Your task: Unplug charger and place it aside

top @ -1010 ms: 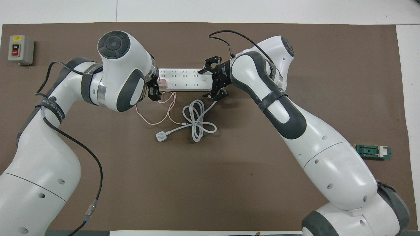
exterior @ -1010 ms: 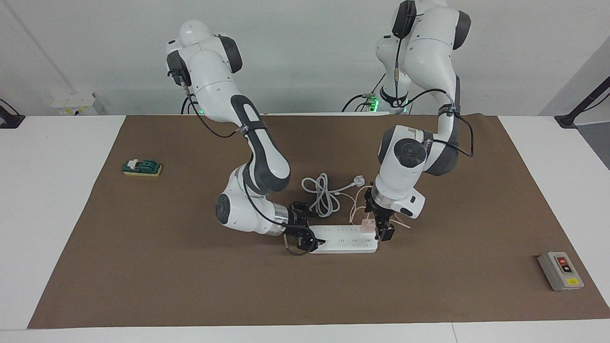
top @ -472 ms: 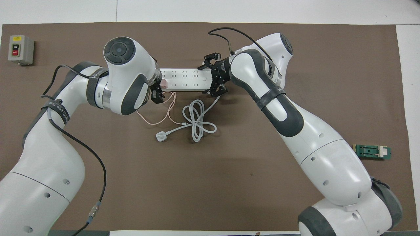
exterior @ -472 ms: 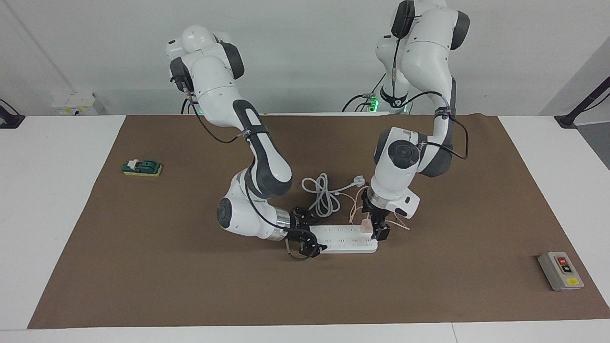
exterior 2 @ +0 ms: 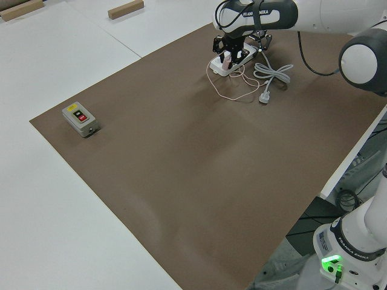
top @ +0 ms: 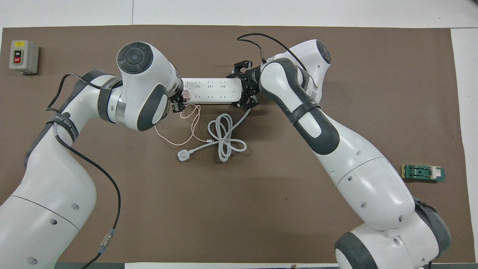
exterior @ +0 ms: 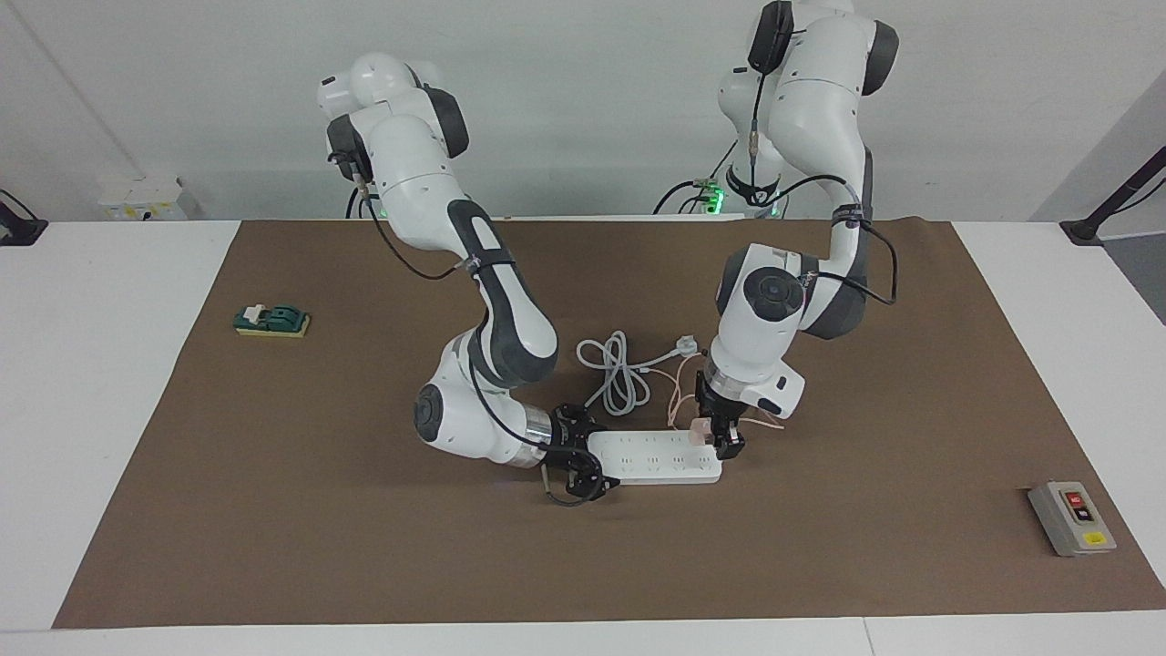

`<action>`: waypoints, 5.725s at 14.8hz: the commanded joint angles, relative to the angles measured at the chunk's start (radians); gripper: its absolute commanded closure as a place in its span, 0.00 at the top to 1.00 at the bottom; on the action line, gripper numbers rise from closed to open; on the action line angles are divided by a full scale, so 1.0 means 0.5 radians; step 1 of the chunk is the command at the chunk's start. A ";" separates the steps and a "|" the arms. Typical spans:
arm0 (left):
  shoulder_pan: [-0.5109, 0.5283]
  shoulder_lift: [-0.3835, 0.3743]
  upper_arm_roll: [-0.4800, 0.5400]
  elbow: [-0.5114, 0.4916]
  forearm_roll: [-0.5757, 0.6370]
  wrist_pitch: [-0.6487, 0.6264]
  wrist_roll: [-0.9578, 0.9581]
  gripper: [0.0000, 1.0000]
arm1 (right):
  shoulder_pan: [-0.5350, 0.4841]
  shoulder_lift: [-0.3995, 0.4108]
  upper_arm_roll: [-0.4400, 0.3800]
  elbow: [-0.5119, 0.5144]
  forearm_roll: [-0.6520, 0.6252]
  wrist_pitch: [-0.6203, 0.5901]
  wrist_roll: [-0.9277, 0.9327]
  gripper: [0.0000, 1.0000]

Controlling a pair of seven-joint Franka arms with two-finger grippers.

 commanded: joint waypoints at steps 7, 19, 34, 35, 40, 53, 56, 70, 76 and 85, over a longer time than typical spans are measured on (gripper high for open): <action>-0.027 -0.027 0.020 -0.029 0.062 0.014 -0.043 0.00 | 0.031 0.042 -0.006 0.056 -0.053 0.057 0.014 0.30; 0.049 -0.030 0.017 0.280 0.056 -0.497 0.079 0.00 | 0.035 0.042 -0.006 0.056 -0.050 0.057 0.017 0.32; 0.506 -0.355 0.001 0.366 -0.217 -1.065 1.023 0.00 | 0.022 0.005 -0.006 0.056 -0.050 0.045 0.044 1.00; 0.558 -0.370 0.007 0.366 -0.241 -1.105 1.137 0.00 | 0.010 -0.026 -0.009 0.047 -0.053 0.030 0.047 1.00; 0.813 -0.398 0.014 0.360 -0.248 -1.243 1.668 0.00 | -0.042 -0.421 -0.073 -0.278 -0.074 -0.068 0.066 1.00; 1.138 -0.609 0.017 -0.105 -0.220 -0.977 2.893 0.00 | -0.398 -1.145 -0.220 -0.352 -0.868 -1.117 -0.813 1.00; 1.123 -0.656 0.014 -0.220 -0.220 -0.915 2.967 0.99 | -0.496 -1.231 -0.220 -0.349 -1.067 -1.273 -1.373 1.00; 0.961 -0.886 -0.014 -0.100 -0.220 -1.203 3.484 1.00 | -0.671 -2.029 -0.184 -1.032 -1.823 -1.198 -2.738 1.00; 0.961 -1.073 -0.173 -0.020 -0.220 -1.482 3.599 1.00 | -0.889 -2.109 0.056 -1.150 -1.875 -1.081 -2.876 1.00; 0.804 -1.027 -0.137 0.148 -0.113 -1.605 3.942 1.00 | -0.901 -2.026 0.043 -1.122 -1.838 -1.050 -2.883 1.00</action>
